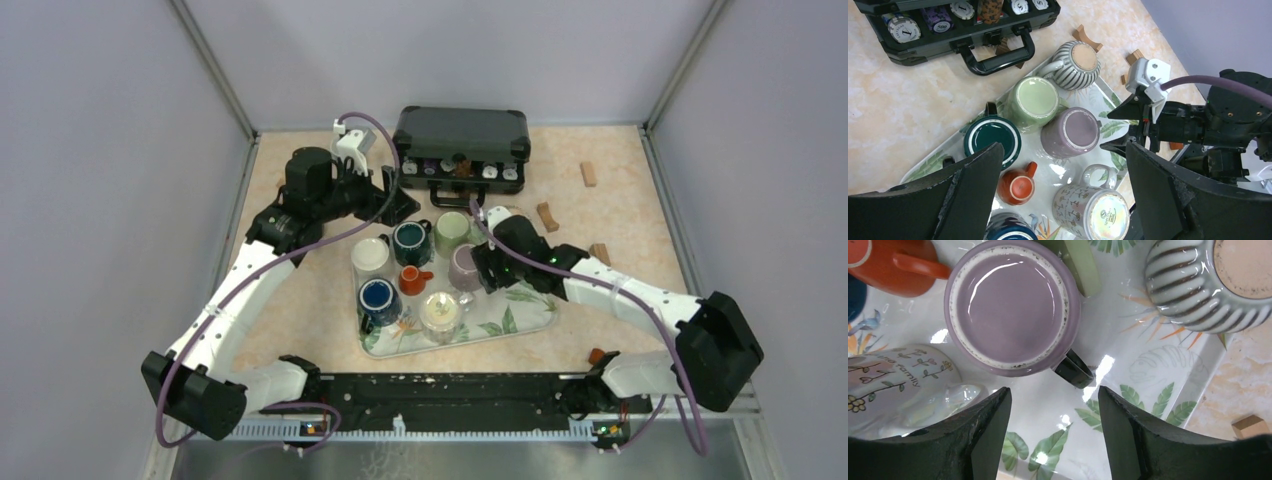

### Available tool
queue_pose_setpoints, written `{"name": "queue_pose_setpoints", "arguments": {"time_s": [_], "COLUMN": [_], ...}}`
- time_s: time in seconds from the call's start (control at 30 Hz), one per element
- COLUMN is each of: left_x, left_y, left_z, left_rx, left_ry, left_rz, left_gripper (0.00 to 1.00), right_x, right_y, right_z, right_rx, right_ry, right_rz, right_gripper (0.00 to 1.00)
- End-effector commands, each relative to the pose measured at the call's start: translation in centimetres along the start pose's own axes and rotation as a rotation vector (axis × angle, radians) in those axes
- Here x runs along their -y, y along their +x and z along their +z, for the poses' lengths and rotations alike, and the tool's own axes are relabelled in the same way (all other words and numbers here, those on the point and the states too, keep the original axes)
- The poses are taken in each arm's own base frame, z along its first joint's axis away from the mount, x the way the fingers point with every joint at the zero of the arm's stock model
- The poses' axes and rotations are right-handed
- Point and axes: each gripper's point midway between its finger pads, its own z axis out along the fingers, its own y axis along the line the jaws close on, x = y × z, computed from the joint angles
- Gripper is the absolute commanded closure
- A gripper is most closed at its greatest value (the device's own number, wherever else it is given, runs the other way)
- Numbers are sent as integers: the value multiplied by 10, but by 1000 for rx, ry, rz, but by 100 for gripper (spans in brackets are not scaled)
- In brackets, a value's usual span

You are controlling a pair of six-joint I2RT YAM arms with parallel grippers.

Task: Turn the mug right side up
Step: Turn over the cup on the tray.

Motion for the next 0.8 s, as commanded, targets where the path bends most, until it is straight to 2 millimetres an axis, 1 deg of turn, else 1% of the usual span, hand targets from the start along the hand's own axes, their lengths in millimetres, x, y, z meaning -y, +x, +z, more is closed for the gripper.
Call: {"name": "queue_pose_setpoints", "arguments": {"time_s": [0.0,0.2,0.33,0.47,0.57,0.77], "left_x": [5,6,7,10,11,13], "left_y": [-6,-4,-2,-1,0,-1], "left_z": [0,3,4,4,4,0], "left_rx": [24,12,6,4,1,11], "left_ry": [25,36,45,52,57,58], "left_rz": [8,2,-1,1,3,8], "left_gripper": [1,1,1,1,1,1], "right_x": [-2,-13,-22,-21,-24,-26], "right_y": [-22,-25,-28,-32,-38,-31], "right_z": [7,14,13,12,13,21], "right_rx": [86,131,152,175,181,134], "right_ry": [-23,-86,-142,-134,-150,-157], "right_rz": [-60,-88,-109,-125,-130,-119], "right_gripper": [35,35,33,31,30,30]}}
